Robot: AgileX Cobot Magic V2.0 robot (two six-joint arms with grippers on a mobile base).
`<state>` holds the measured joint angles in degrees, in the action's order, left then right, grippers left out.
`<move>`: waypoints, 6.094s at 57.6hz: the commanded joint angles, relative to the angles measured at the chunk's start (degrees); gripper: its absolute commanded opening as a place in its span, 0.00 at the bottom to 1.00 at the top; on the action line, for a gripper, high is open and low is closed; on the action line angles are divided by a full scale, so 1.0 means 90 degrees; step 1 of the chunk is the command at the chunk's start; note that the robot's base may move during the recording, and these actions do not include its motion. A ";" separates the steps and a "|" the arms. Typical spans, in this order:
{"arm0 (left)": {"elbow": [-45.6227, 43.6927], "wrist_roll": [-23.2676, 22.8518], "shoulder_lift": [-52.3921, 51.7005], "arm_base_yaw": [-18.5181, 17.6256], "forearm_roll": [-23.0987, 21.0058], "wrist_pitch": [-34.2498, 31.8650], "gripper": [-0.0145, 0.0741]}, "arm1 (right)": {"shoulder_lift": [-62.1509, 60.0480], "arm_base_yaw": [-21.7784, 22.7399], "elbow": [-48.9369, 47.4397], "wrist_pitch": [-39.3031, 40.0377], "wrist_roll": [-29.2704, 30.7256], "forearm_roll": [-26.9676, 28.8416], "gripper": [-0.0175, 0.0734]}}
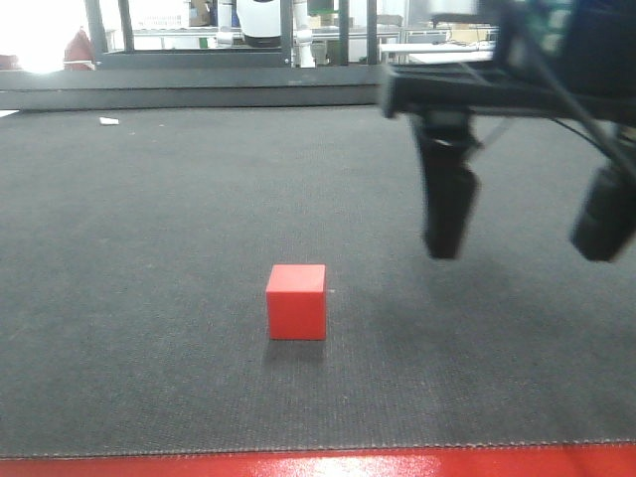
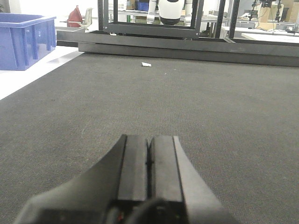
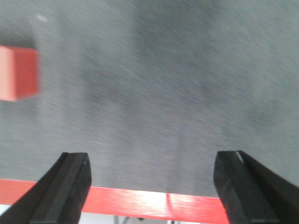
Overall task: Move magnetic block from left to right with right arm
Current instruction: 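Lower the open right gripper over the red cube, then close the right gripper on the red cube, then lift the red cube with the right gripper and raise it, then hold the red cube raised in the right gripper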
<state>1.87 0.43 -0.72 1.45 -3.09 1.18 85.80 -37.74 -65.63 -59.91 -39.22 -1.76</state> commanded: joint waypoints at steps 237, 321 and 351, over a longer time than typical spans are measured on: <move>0.0051 -0.0048 -0.0076 -0.0039 -0.0017 -0.0531 0.02 | -0.5006 0.3644 0.3385 0.4632 0.3544 -0.0256 0.50; 0.0051 -0.0048 -0.0076 -0.0039 -0.0017 -0.0531 0.02 | -0.9099 0.3725 0.5525 0.6433 0.3544 -0.0357 0.50; 0.0051 -0.0048 -0.0076 -0.0039 -0.0017 -0.0531 0.02 | -0.9099 0.3725 0.5525 0.6414 0.3544 -0.0357 0.50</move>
<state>1.87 0.43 -0.72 1.45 -3.09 1.18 3.32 -4.63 -14.16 -7.51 -7.78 -4.29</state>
